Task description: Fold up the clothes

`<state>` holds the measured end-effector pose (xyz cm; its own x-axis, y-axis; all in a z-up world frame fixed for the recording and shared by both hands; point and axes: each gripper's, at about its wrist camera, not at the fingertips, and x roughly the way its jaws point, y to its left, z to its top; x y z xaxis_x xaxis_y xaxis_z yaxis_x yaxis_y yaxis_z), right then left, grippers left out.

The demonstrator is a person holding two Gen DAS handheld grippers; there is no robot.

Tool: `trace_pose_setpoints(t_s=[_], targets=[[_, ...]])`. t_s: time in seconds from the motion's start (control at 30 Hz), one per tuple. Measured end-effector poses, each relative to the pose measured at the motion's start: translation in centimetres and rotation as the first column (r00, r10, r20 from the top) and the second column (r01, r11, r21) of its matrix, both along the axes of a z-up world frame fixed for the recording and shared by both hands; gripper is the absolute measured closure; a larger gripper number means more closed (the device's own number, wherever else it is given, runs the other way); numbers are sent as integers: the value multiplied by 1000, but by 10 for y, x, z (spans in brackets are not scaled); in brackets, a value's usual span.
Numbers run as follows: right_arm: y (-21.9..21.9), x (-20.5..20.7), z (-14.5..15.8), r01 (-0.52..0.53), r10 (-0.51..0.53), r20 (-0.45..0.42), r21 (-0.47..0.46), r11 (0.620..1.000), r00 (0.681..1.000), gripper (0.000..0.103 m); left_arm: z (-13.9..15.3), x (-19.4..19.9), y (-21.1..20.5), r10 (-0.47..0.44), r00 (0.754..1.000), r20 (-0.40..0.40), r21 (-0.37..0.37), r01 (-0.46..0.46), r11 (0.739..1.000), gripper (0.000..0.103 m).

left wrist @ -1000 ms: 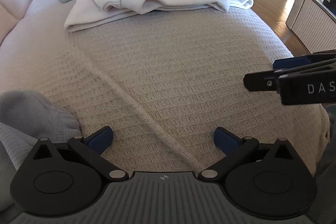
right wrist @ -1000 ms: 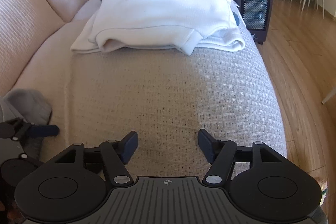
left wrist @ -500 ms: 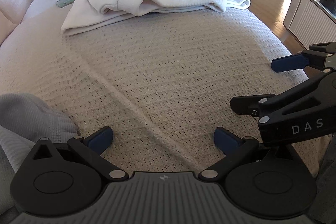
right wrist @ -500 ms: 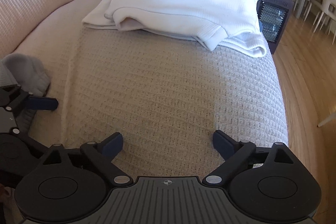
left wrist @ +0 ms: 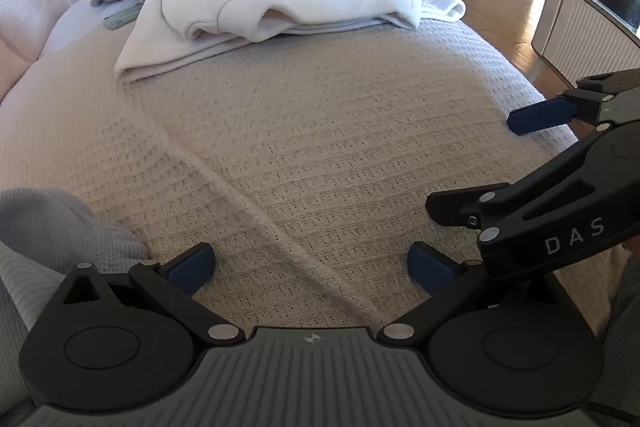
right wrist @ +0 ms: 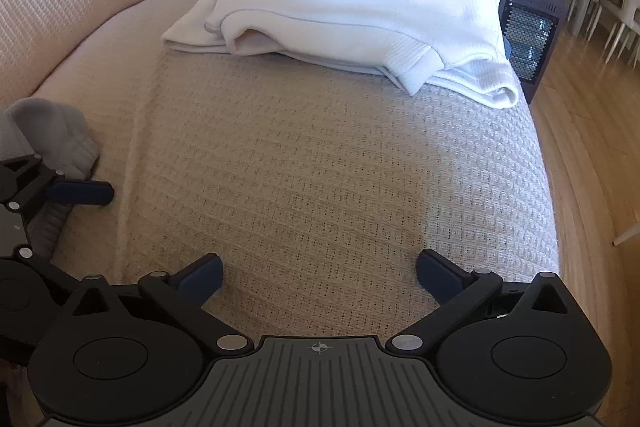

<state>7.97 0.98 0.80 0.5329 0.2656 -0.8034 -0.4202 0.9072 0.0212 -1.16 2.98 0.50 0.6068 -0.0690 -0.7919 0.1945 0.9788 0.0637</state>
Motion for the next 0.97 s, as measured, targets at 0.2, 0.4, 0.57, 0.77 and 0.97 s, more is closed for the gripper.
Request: trace_pose_setpoints(t_s=[0.2,0.4,0.57,0.77,0.97], targets=[[0,-1,0,-1,1,0,0,1000,1000,0,0,-1,-1,3,1000,2,1,-3,1000,0],[0,-1,-1,-3,3,-1,0,1000,1000,0,1,-2,-2,4,1000,8,9,-4,1000,0],[0,-1,-1,-6,6,1,-3,1000,1000,0,0,-2,-2,5,1000,11,11,-6,1000,0],[1,0,-1,-6,6,1,-5,1000,1000,0,0,-1,-1,3,1000,14,11,-4,1000,0],[1,-1,-2,-7,7,2,-6,1000,1000,0,0,-2,-2,3,1000,16,14,-3,1000,0]])
